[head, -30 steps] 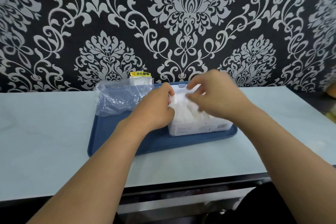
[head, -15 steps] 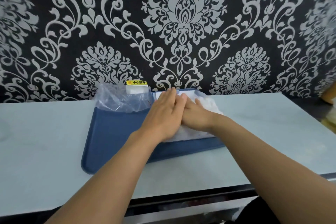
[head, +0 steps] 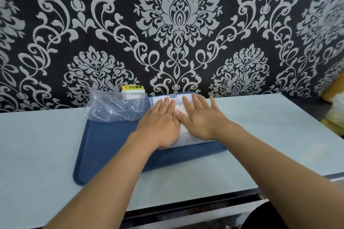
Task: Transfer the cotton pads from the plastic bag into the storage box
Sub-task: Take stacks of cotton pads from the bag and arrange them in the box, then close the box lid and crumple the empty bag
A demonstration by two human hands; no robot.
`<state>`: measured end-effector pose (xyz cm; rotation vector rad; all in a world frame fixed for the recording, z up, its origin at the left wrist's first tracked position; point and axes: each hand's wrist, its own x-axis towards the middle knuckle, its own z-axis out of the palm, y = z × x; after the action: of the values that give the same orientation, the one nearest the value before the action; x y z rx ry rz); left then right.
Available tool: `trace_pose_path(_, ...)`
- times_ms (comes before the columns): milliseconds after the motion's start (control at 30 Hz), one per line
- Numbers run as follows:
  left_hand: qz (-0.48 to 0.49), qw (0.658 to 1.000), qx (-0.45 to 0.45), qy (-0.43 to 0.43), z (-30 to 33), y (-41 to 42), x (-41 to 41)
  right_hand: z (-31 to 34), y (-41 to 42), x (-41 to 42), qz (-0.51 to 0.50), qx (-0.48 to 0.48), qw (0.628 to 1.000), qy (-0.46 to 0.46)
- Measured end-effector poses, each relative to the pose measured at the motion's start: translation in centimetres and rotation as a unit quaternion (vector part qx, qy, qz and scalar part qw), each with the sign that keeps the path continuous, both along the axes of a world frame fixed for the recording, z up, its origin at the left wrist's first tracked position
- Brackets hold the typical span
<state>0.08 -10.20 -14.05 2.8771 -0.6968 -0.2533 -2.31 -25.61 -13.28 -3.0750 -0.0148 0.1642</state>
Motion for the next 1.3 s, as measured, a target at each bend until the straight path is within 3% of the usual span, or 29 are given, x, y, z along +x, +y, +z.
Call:
trace_pose_path(233, -0.033, 0.993, -0.105, -0.035, -0.5, 0.3, -0.1, 0.5, -0.1, 0.0, 0.052, 0.133, 0.989, 0.031)
trace_pose_path(500, -0.024, 1.000, -0.009, 0.008, 0.1, 0.2, 0.0, 0.3, 0.6, -0.2, 0.027, 0.161, 0.986, 0.044)
trace_pose_path(600, -0.003, 0.998, -0.052, -0.027, 0.0, 0.4, -0.6, 0.9, 0.0, -1.1, 0.027, 0.263, 0.961, -0.076)
trace_pose_path(667, 0.003, 0.992, -0.062, -0.109, 0.0, 0.3, -1.0, 1.0, -0.9, -1.0, 0.004, 0.188, 0.959, -0.211)
trace_pose_path(700, 0.002, 0.988, -0.066, -0.138, 0.0, 0.0, -1.3, 1.0, -1.3, -1.0, -0.012, 0.142, 0.962, -0.232)
trace_pose_path(767, -0.008, 0.985, -0.084, -0.153, 0.0, -0.6, -1.7, 0.5, -1.8, -0.7, -0.034, 0.118, 0.980, -0.158)
trace_pose_path(867, -0.029, 0.993, -0.045, -0.103, -0.1, -1.3, -1.6, -0.2, -1.4, -0.4, -0.022, 0.067, 0.997, -0.009)
trace_pose_path(967, -0.028, 0.999, -0.007, -0.039, -0.1, -1.2, -1.1, -0.2, -1.0, -0.1, -0.024, 0.039, 0.999, 0.018)
trace_pose_path(1033, -0.034, 0.999, -0.012, -0.029, 0.3, -1.1, -1.2, -0.2, -1.4, -0.4, -0.020, 0.103, 0.995, 0.001)
trace_pose_path(1067, -0.035, 0.998, -0.039, -0.028, 0.3, -1.0, -1.1, 0.1, -1.7, -0.7, -0.033, 0.195, 0.980, -0.032)
trace_pose_path(1100, -0.025, 0.995, -0.092, -0.027, 0.3, -0.9, -1.0, 0.6, -2.0, -1.0, -0.069, 0.321, 0.941, -0.078)
trace_pose_path(1167, 0.035, 0.959, -0.276, -0.047, 0.6, -0.4, -0.6, 1.7, -3.4, -0.7, -0.202, 0.534, 0.807, -0.152)
trace_pose_path(1200, 0.077, 0.926, -0.360, -0.078, 0.7, 0.0, -0.5, 1.8, -4.5, -0.4, -0.259, 0.577, 0.759, -0.155)
trace_pose_path(1233, 0.126, 0.897, -0.412, -0.097, 0.8, 0.4, -0.2, 1.6, -5.4, -0.3, -0.292, 0.587, 0.744, -0.131)
trace_pose_path(1300, 0.206, 0.878, -0.429, -0.049, 0.8, 1.3, 0.6, 0.9, -5.9, 0.2, -0.303, 0.596, 0.742, -0.050)
